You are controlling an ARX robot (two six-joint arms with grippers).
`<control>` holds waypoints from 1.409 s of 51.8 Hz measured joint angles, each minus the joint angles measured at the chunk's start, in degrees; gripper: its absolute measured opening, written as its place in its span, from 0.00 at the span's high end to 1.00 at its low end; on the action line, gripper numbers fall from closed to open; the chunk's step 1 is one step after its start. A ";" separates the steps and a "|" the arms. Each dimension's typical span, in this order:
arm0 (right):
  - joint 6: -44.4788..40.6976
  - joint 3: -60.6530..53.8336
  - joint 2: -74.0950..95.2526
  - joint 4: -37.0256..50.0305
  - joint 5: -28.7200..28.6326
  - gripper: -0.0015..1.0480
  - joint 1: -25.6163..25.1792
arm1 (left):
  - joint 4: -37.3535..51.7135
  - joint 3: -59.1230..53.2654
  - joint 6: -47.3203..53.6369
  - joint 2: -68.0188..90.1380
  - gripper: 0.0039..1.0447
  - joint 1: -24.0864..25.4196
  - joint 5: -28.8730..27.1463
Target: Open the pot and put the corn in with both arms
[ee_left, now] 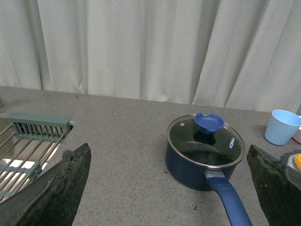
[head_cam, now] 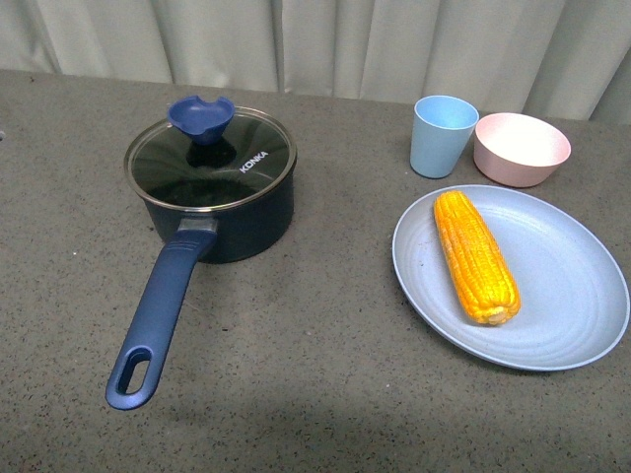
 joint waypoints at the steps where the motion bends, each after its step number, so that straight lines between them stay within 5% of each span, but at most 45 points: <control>1: 0.00 0.00 0.00 0.00 0.00 0.09 0.00 | 0.00 0.00 0.02 0.00 0.06 0.00 0.00; 73: 0.00 0.00 0.00 0.00 0.00 0.09 0.00 | 0.00 0.00 0.00 0.00 0.06 0.00 0.00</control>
